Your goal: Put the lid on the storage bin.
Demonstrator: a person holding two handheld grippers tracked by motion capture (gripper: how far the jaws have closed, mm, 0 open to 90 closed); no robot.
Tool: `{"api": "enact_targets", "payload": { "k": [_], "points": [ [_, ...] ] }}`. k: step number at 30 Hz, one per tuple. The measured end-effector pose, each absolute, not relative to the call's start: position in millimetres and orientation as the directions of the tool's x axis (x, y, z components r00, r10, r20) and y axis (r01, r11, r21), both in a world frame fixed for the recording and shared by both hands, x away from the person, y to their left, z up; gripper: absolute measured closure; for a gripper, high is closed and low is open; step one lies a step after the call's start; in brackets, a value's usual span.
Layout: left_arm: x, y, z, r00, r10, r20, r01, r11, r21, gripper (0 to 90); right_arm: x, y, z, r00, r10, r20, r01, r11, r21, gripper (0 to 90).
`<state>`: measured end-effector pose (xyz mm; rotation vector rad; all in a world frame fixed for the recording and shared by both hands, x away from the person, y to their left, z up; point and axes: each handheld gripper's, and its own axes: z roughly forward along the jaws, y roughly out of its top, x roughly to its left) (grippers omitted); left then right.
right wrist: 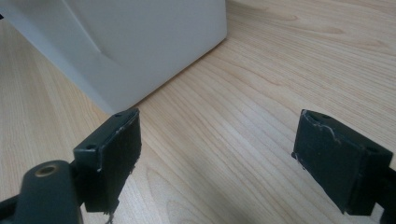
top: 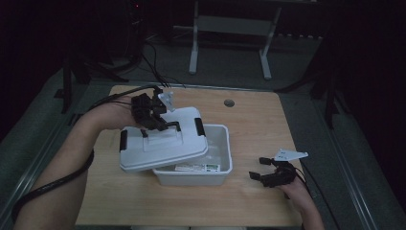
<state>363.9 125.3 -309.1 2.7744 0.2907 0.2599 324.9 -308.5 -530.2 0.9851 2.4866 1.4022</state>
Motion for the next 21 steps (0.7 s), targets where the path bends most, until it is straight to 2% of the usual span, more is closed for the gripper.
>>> {"api": "enact_targets", "payload": {
  "k": [21],
  "points": [
    [372.3, 57.7, -319.5, 0.987, 0.095, 0.133, 0.048, -0.948, 0.315, 83.5, 321.3, -316.3, -526.4, -0.778, 0.596, 0.198, 0.473, 0.348, 0.810, 14.9]
  ]
}}
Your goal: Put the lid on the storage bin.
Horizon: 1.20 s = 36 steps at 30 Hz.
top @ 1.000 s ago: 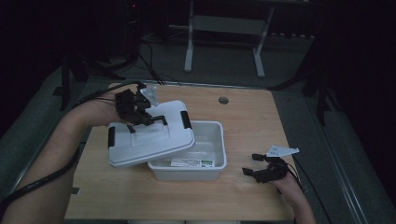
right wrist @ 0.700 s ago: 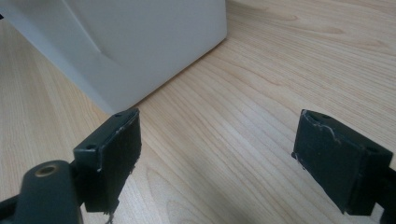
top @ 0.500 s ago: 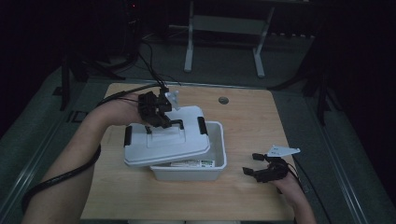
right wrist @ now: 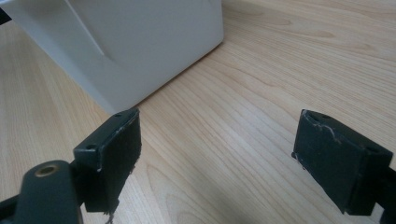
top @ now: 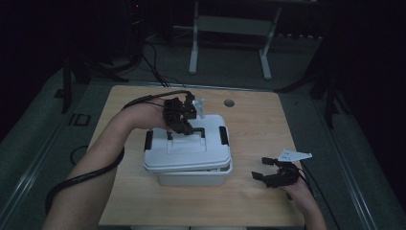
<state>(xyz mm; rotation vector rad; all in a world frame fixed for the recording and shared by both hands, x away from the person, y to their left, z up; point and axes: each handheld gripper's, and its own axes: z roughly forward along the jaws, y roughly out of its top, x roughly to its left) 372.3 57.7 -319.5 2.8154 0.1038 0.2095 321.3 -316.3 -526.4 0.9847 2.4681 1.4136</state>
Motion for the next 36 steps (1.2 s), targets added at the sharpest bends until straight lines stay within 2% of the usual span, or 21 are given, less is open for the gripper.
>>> {"api": "enact_targets", "payload": {
  "k": [13, 32, 34, 36],
  "points": [
    [378.9, 39.9, -339.0, 0.992, 0.057, 0.109, 0.022, -0.955, 0.295, 83.5, 320.2, -316.8, -525.4, -0.779, 0.595, 0.197, 0.469, 0.345, 0.813, 14.9],
    [384.2, 35.4, -355.7, 0.994, 0.072, 0.077, 0.046, -0.955, 0.293, 83.0, 320.4, -315.7, -528.3, -0.780, 0.591, 0.205, 0.474, 0.345, 0.810, 14.9],
    [384.0, 37.0, -355.4, 0.991, 0.076, 0.109, 0.040, -0.955, 0.295, 80.1, 320.5, -315.0, -528.4, -0.781, 0.591, 0.205, 0.473, 0.343, 0.812, 14.9],
    [384.2, 40.4, -355.6, 0.991, 0.085, 0.104, 0.049, -0.951, 0.305, 65.2, 320.7, -314.2, -528.2, -0.781, 0.591, 0.202, 0.470, 0.343, 0.813, 14.9]
  ]
}}
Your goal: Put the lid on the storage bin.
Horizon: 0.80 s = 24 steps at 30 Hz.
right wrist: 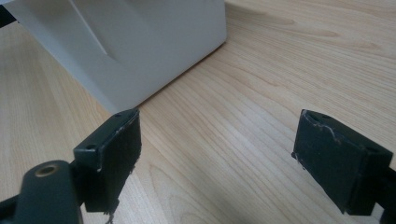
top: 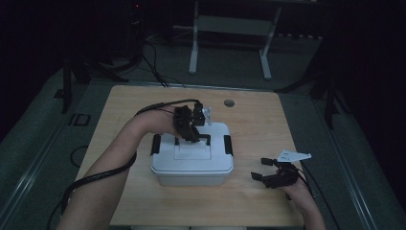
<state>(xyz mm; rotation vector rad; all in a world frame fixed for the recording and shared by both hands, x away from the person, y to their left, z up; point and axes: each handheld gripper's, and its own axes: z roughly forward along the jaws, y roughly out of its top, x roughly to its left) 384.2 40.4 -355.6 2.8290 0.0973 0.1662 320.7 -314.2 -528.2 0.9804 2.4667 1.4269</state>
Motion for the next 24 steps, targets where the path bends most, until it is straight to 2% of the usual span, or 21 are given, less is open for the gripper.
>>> {"api": "enact_targets", "payload": {
  "k": [2, 4, 5, 7, 8, 14, 18, 24],
  "points": [
    [384.1, 45.3, -356.9, 0.988, 0.111, 0.109, 0.072, -0.947, 0.314, 55.0, 320.7, -313.7, -527.6, -0.781, 0.590, 0.204, 0.471, 0.342, 0.813, 14.9],
    [385.6, 51.8, -359.4, 0.983, 0.151, 0.105, 0.110, -0.940, 0.323, 37.1, 320.9, -313.5, -527.2, -0.781, 0.591, 0.201, 0.470, 0.345, 0.812, 14.9],
    [386.2, 54.2, -360.2, 0.981, 0.167, 0.099, 0.125, -0.934, 0.335, 34.9, 321.0, -313.6, -526.8, -0.781, 0.591, 0.202, 0.470, 0.345, 0.812, 14.9],
    [386.7, 60.9, -363.1, 0.978, 0.196, 0.069, 0.161, -0.924, 0.348, 20.6, 321.0, -313.4, -526.5, -0.780, 0.592, 0.202, 0.471, 0.343, 0.813, 14.9],
    [385.7, 63.9, -364.4, 0.977, 0.195, 0.087, 0.154, -0.926, 0.345, 17.0, 321.1, -313.3, -526.4, -0.780, 0.592, 0.202, 0.470, 0.342, 0.814, 15.0],
    [383.2, 83.5, -369.7, 0.971, 0.222, 0.091, 0.171, -0.907, 0.386, 10.4, 321.3, -312.7, -526.8, -0.780, 0.593, 0.201, 0.472, 0.345, 0.811, 14.9],
    [380.2, 106.6, -370.7, 0.962, 0.252, 0.100, 0.187, -0.883, 0.430, 10.0, 321.3, -312.5, -527.2, -0.778, 0.595, 0.203, 0.475, 0.345, 0.810, 14.9],
    [376.0, 134.0, -374.6, 0.951, 0.291, 0.107, 0.218, -0.872, 0.439, 10.0, 321.2, -313.0, -528.8, -0.774, 0.599, 0.205, 0.481, 0.348, 0.805, 14.9]
  ]
}}
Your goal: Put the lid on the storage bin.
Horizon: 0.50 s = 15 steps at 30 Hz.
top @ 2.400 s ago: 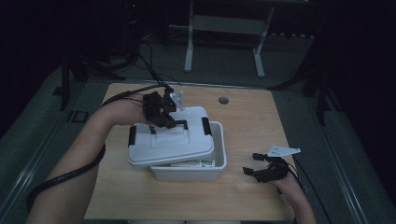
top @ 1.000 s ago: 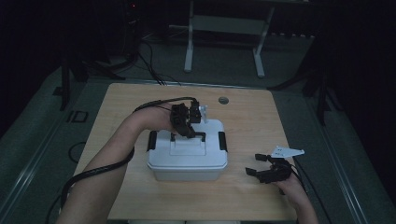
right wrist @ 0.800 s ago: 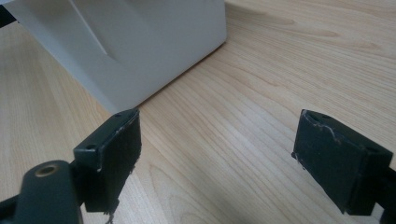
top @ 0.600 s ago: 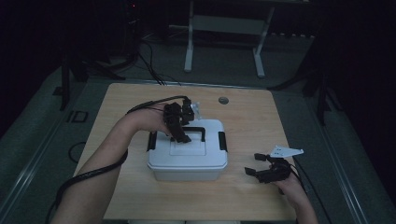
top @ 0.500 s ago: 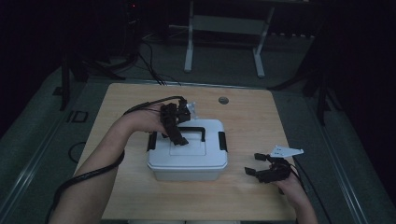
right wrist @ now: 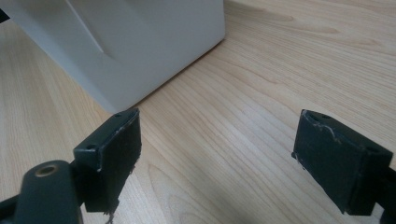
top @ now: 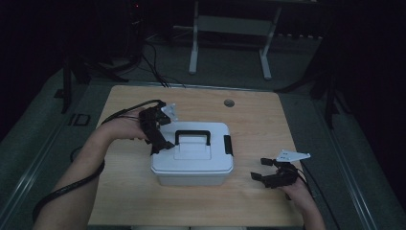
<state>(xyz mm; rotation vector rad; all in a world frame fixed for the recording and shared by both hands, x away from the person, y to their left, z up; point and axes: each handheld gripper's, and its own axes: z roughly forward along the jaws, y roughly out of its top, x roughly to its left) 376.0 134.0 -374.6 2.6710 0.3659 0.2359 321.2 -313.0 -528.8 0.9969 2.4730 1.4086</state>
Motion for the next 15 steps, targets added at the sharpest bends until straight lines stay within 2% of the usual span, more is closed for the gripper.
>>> {"api": "enact_targets", "payload": {
  "k": [15],
  "points": [
    [355.7, 201.6, -382.8, 0.915, 0.396, 0.080, 0.306, -0.810, 0.500, 10.0, 321.5, -315.0, -530.1, -0.765, 0.611, 0.204, 0.491, 0.347, 0.799, 15.0]
  ]
}}
